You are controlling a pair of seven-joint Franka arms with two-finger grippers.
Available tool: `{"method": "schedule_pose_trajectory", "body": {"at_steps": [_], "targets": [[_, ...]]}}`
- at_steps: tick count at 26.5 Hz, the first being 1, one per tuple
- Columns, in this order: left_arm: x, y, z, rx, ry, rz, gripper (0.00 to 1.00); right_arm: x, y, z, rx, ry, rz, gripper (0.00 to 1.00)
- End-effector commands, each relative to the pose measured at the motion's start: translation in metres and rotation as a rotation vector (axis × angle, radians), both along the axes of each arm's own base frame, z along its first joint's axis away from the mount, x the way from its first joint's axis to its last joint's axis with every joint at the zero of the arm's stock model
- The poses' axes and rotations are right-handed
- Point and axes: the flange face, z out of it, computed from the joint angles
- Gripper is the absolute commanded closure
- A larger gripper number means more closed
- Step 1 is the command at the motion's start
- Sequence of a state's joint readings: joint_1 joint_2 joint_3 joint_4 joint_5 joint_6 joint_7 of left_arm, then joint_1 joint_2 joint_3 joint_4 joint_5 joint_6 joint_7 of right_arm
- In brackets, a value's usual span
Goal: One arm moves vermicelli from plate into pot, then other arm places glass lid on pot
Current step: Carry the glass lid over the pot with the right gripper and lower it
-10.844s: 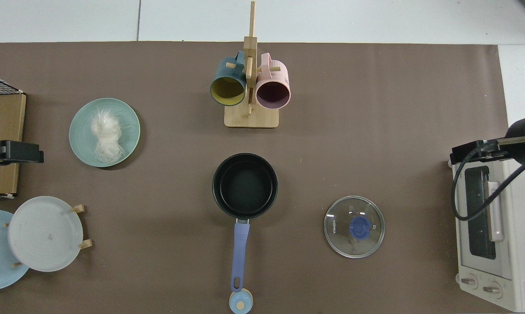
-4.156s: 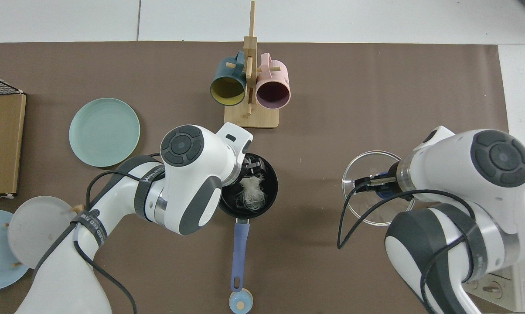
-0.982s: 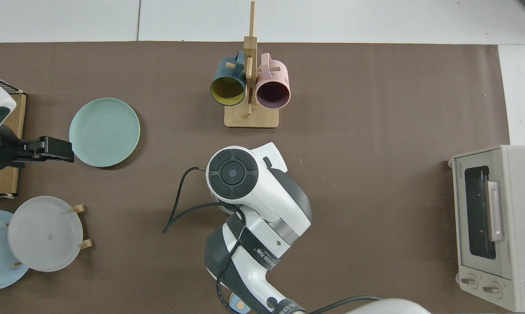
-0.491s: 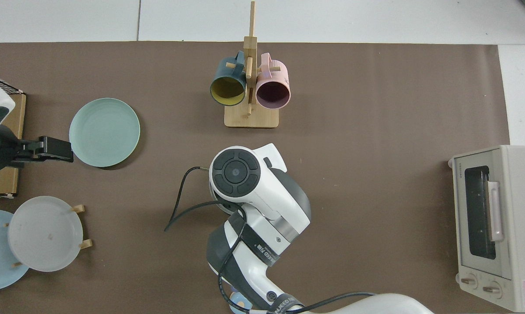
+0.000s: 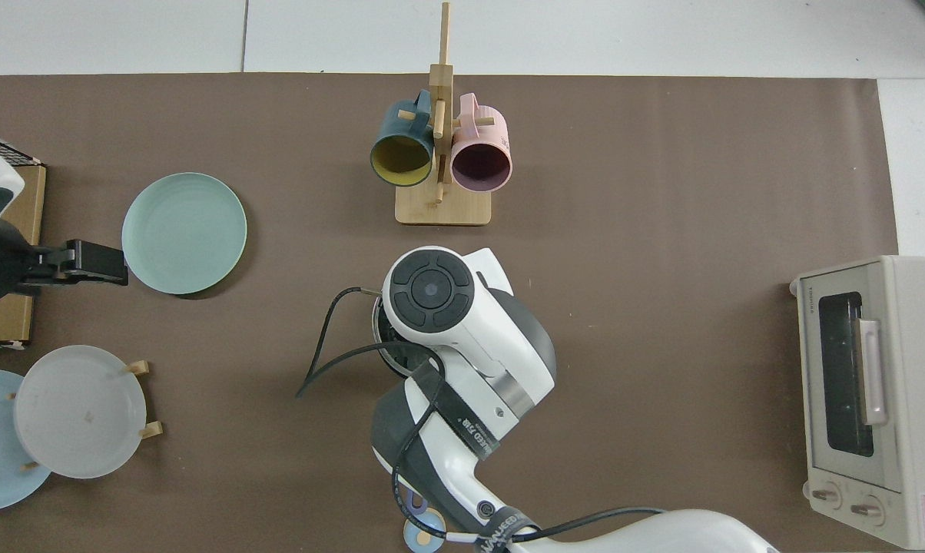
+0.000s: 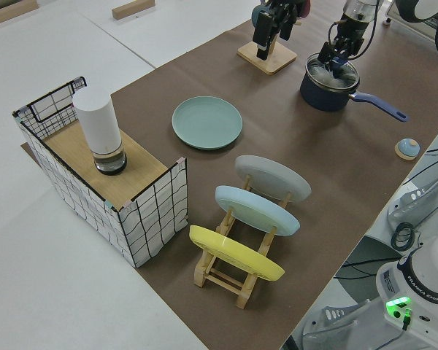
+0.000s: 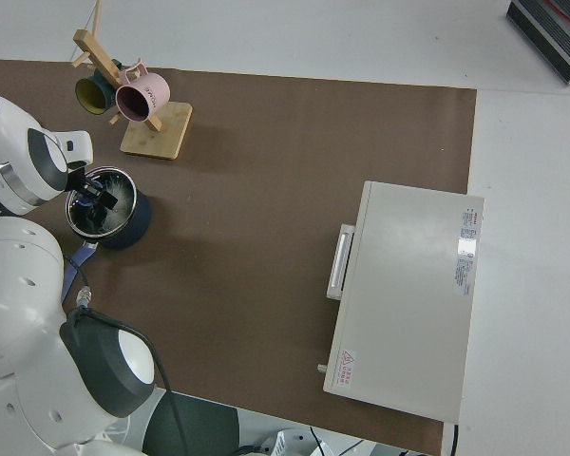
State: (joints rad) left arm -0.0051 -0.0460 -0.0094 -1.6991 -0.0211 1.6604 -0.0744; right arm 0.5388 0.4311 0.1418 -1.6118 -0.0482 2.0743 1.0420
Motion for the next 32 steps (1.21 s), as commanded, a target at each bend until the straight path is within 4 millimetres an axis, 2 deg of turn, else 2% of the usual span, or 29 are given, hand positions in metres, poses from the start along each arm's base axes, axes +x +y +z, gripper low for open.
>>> {"method": "schedule_pose_trajectory", "body": {"at_steps": [1,17,19,20,25,26,27,30,32], "targets": [[-0.0026,0.0017,0.0072,0.013,-0.014,-0.001,0.0,-0.0032,-0.0052,-0.0017,0.01,0.043,0.017,1.0],[-0.0032,0.0024,0.0078,0.012,-0.014,0.001,0.0,-0.0019,-0.0081,-0.0038,0.005,0.048,0.036,0.98],[-0.0032,0.0024,0.0078,0.012,-0.014,0.001,0.0,-0.0014,-0.0089,-0.0028,0.007,0.047,0.034,0.83],[-0.0028,0.0025,0.007,0.013,-0.013,0.0,0.0,-0.0008,-0.0097,-0.0038,0.006,0.048,0.033,0.81],[-0.0028,0.0017,0.007,0.013,-0.013,-0.001,0.0,-0.0008,-0.0096,-0.0038,0.007,0.049,0.032,0.8],[-0.0032,0.0017,0.0078,0.013,-0.014,-0.001,0.0,-0.0009,-0.0097,-0.0028,0.008,0.048,0.032,0.77],[-0.0031,0.0015,0.008,0.012,-0.016,-0.001,0.0,-0.0005,-0.0095,-0.0031,0.008,0.048,0.032,0.72],[-0.0028,0.0015,0.007,0.012,-0.013,-0.001,0.0,0.0017,-0.0105,-0.0004,0.012,0.045,0.028,0.31],[-0.0031,0.0017,0.008,0.013,-0.016,-0.001,0.0,0.0019,-0.0103,0.0004,0.014,0.045,0.026,0.3]]}}
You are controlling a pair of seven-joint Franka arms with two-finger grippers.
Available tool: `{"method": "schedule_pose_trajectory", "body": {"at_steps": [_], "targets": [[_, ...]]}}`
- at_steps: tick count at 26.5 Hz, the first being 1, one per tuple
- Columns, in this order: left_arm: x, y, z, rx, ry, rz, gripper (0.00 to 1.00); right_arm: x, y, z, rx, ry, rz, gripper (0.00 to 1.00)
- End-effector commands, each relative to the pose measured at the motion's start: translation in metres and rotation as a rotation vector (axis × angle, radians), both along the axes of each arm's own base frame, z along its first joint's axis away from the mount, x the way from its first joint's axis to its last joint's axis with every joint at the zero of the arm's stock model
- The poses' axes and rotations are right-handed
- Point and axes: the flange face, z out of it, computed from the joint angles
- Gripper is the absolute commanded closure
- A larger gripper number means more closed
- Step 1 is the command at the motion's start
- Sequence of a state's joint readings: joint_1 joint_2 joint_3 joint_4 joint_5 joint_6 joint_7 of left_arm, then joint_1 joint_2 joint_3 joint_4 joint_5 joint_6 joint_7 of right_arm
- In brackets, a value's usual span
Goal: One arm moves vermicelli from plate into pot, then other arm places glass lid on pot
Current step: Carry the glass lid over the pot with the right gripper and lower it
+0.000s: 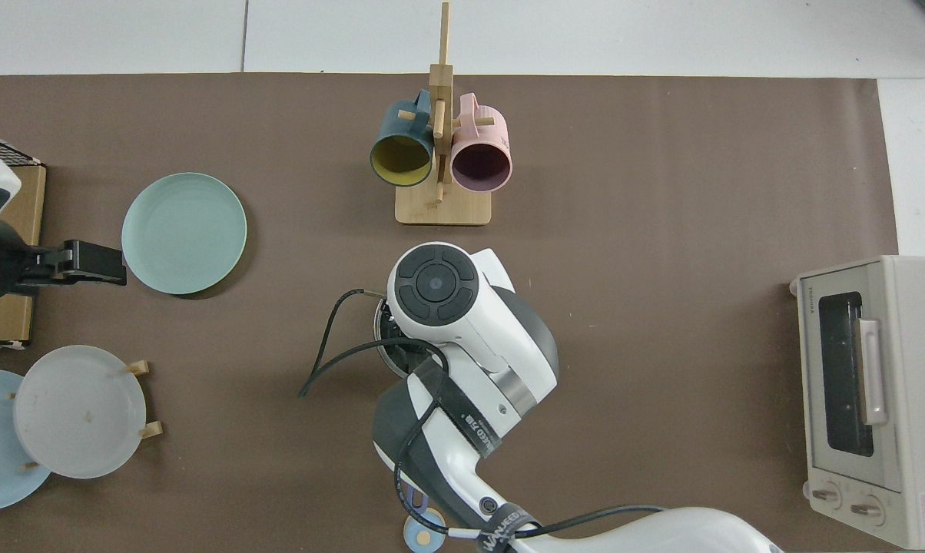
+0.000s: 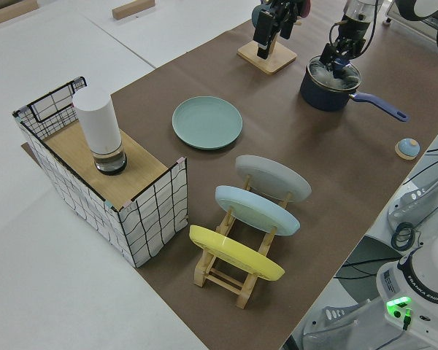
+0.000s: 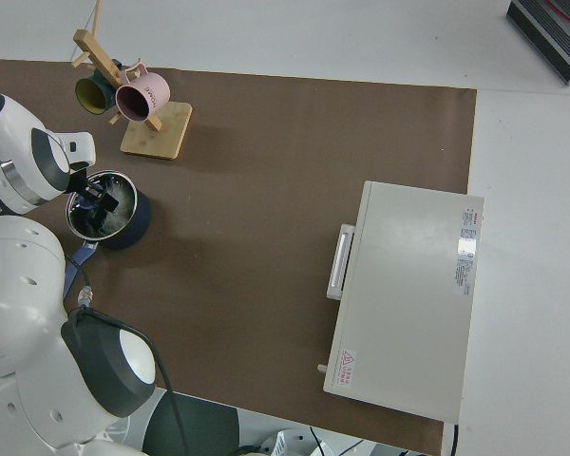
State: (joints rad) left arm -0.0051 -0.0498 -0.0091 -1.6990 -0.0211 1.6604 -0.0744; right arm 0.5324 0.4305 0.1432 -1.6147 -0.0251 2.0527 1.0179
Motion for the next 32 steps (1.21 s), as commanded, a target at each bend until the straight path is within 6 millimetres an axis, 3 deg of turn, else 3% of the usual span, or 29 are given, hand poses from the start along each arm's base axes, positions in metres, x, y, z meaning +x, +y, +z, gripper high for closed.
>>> {"method": "schedule_pose_trajectory", "body": {"at_steps": [1,3,5,9,19,32], "targets": [[-0.002,0.001,0.005,0.012,-0.009,-0.001,0.0,0.003,-0.007,0.003,0.012,0.013,0.017,0.3],[-0.002,0.002,0.006,0.013,-0.012,-0.001,0.0,0.003,-0.006,0.003,0.01,0.013,0.016,0.23],[-0.002,0.002,0.006,0.013,-0.01,-0.001,0.0,0.002,-0.005,0.004,0.004,0.007,0.025,0.0],[-0.002,0.002,0.006,0.013,-0.01,-0.001,0.0,0.002,-0.008,0.005,-0.016,0.018,0.026,0.0],[-0.002,0.001,0.006,0.012,-0.01,-0.003,0.0,0.004,-0.011,0.044,-0.019,0.014,0.026,0.0],[-0.002,-0.001,0.005,0.013,-0.009,-0.006,0.0,0.0,-0.041,0.098,-0.03,0.003,0.08,0.0]]}}
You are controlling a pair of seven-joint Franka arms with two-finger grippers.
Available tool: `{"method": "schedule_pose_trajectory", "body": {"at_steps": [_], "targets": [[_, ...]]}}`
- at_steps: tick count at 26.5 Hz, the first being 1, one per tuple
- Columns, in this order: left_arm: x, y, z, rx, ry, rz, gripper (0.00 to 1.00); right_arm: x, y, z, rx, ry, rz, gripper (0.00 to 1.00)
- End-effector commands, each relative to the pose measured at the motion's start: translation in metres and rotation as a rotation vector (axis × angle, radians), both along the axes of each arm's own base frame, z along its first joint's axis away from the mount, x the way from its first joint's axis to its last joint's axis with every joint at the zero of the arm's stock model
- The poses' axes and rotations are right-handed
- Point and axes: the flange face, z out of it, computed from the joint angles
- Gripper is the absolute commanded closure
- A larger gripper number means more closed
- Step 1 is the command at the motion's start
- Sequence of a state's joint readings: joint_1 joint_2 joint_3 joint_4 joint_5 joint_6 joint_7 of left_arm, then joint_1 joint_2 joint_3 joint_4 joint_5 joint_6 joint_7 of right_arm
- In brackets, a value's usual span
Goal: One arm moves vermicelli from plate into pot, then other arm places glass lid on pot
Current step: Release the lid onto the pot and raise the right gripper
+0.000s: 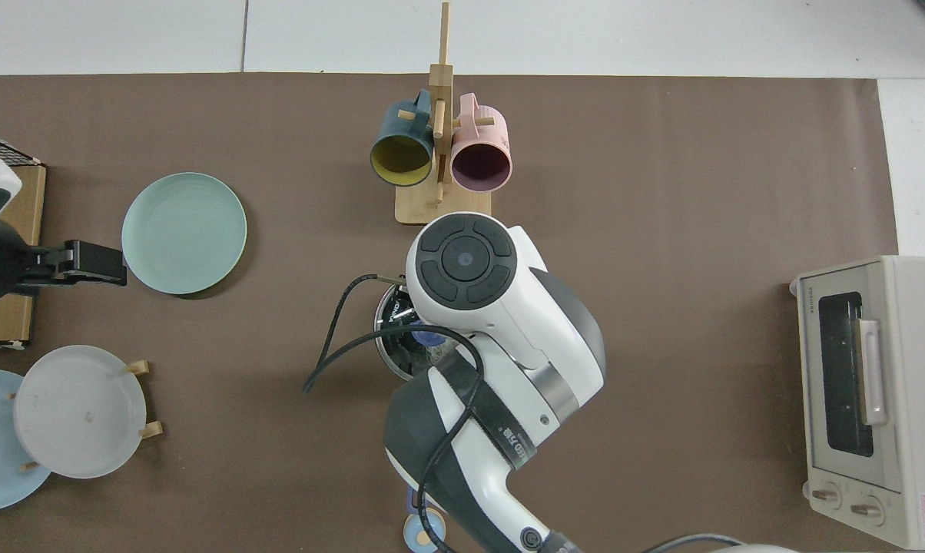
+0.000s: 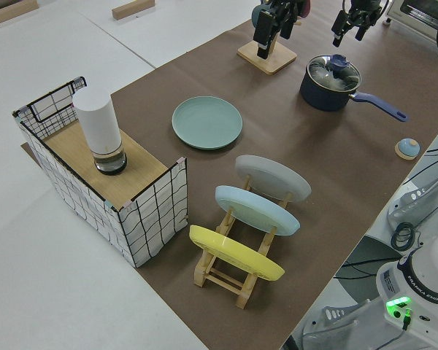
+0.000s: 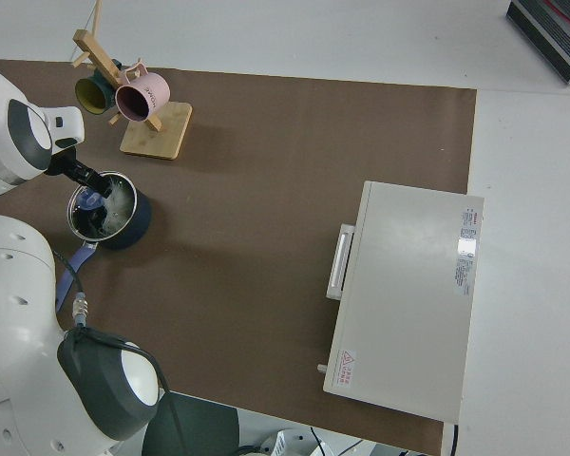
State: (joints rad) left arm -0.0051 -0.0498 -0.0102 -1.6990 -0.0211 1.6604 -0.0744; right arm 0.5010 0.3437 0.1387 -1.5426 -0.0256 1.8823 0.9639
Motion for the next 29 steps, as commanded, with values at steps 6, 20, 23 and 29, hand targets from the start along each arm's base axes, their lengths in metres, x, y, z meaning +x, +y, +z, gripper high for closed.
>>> {"method": "schedule_pose_trajectory", "body": {"at_steps": [6,20,23,29], "targets": [[-0.002,0.002,0.006,0.013,-0.01,0.0,0.0,0.002,-0.049,0.05,-0.009,0.002,0.124,0.0],[-0.002,0.0,0.006,0.013,-0.012,-0.005,0.0,0.038,-0.207,0.1,-0.005,-0.021,0.332,0.0],[-0.002,0.0,0.006,0.013,-0.01,-0.005,0.0,0.039,-0.243,0.112,-0.011,-0.025,0.346,0.0],[-0.002,0.0,0.006,0.013,-0.01,-0.005,0.0,0.035,-0.304,0.128,-0.024,-0.018,0.407,0.0]]}}
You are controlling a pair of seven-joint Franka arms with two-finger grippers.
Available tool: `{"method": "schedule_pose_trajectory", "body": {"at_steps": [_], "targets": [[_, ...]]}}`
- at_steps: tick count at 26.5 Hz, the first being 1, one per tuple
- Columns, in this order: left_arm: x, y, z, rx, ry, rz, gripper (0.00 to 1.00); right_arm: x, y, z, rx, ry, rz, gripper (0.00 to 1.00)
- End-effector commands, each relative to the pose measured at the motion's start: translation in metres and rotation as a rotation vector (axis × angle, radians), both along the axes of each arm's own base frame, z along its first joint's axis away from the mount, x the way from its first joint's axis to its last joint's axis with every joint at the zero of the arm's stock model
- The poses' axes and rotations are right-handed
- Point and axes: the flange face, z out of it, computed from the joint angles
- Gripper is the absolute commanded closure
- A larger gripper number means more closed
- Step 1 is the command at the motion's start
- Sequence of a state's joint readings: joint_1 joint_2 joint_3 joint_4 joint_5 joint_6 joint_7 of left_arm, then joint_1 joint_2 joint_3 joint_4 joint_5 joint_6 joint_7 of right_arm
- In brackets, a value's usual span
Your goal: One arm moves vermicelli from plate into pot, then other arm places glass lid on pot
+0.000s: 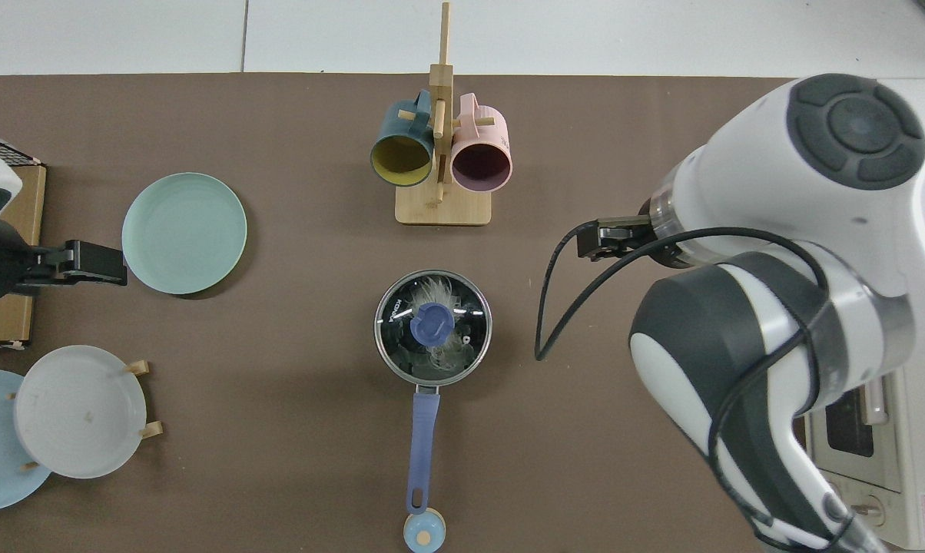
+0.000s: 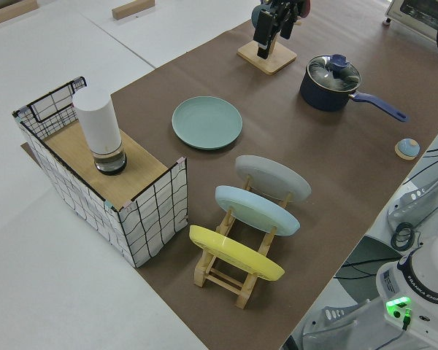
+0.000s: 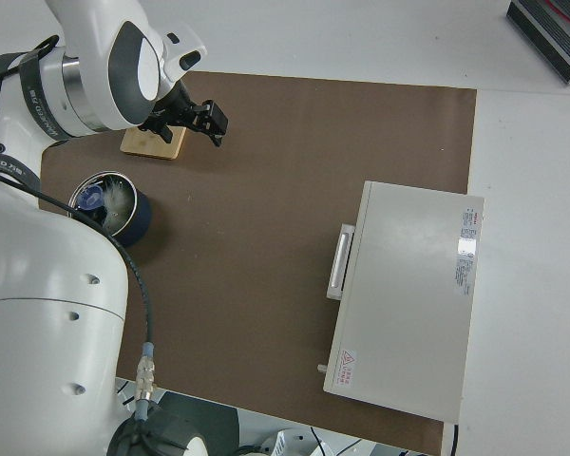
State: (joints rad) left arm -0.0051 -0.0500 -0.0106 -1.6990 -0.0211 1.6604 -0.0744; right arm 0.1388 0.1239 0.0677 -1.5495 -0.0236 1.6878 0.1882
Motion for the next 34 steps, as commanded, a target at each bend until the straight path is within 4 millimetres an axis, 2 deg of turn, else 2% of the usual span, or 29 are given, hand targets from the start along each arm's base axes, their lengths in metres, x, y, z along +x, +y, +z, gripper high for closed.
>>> {"method": "schedule_pose_trajectory", "body": {"at_steps": [1,5,14,20,26,34], "targets": [[-0.002,0.0,0.005,0.012,-0.009,-0.004,0.0,-0.016,-0.047,0.013,0.001,0.022,0.072,0.0],[-0.002,0.0,0.006,0.012,-0.01,-0.004,0.0,-0.022,-0.086,0.016,-0.002,0.056,0.081,0.0],[-0.002,0.0,0.006,0.013,-0.01,-0.004,0.0,-0.037,-0.128,0.044,0.003,0.009,0.051,0.0],[-0.002,0.0,0.006,0.013,-0.012,-0.004,0.0,-0.047,-0.154,0.05,0.01,0.003,0.015,0.0],[-0.002,0.0,0.005,0.012,-0.009,-0.004,0.0,-0.046,-0.16,0.051,0.006,-0.008,0.0,0.0],[-0.002,0.0,0.006,0.012,-0.01,-0.004,0.0,-0.046,-0.151,0.05,0.006,0.001,-0.011,0.0]]}}
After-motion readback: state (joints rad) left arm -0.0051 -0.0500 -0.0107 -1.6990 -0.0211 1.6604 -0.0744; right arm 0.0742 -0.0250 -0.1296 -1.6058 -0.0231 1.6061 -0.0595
